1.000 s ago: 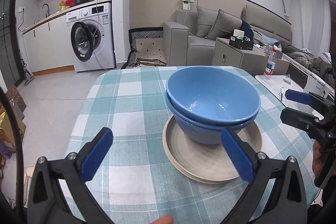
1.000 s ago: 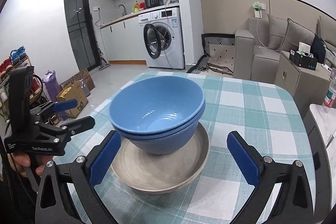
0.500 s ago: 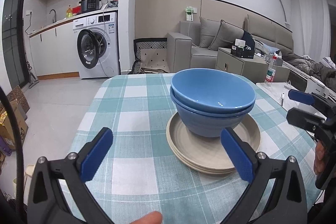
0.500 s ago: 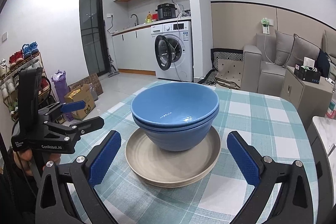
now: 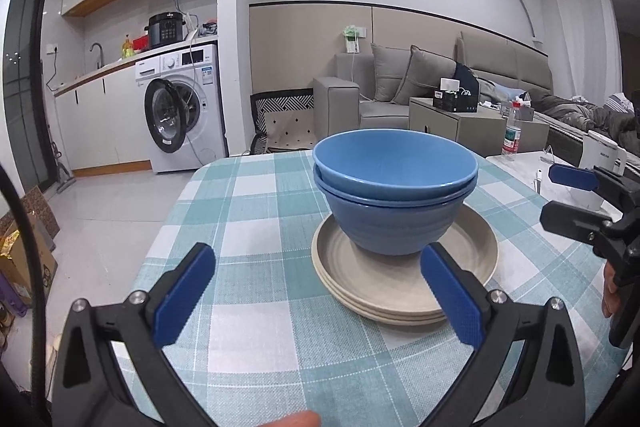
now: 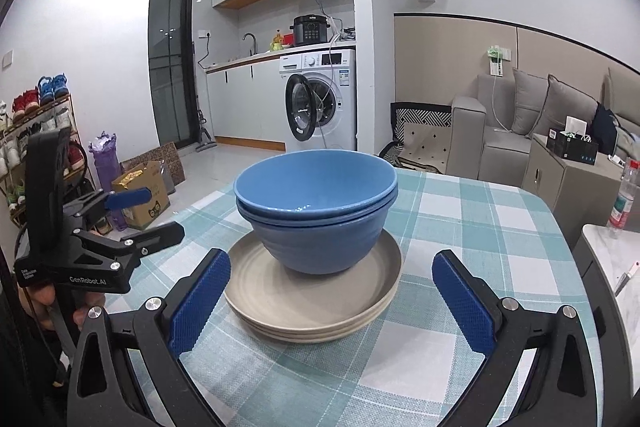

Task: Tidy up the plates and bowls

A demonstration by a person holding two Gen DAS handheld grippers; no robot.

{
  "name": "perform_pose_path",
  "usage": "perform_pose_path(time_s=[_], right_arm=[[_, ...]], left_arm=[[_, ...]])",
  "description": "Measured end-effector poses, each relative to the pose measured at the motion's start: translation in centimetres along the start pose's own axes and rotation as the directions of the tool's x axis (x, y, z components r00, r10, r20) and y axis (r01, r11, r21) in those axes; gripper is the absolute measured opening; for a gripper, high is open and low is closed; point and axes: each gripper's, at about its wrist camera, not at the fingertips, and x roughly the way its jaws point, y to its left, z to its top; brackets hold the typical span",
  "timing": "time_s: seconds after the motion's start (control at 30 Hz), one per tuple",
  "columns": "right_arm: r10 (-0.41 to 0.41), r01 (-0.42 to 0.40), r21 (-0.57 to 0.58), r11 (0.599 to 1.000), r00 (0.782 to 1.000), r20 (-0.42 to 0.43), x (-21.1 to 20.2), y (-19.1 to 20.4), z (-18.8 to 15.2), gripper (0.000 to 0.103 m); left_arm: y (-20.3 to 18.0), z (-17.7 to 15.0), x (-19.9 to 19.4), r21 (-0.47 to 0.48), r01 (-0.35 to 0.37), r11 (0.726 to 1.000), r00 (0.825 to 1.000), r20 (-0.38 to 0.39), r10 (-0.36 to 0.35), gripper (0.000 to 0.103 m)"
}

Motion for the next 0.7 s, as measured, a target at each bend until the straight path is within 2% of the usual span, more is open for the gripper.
perform_pose_path(time_s=[0.3, 0.7], right_arm=[[-0.007, 0.007, 0.006, 1.0, 1.0, 0.01, 0.8, -0.2, -1.3, 0.103], [-0.003, 0.001, 0.043, 0.999, 0.999, 0.037, 1.1, -0.7, -2.3, 0.103]], left_arm=[[0.1, -0.5, 0.1, -0.018, -0.005, 1.0, 1.0, 0.024, 0.006, 0.103], [0.2, -1.5, 1.1, -0.024, 0.0, 1.0, 1.0, 0.017, 0.001, 0.103]])
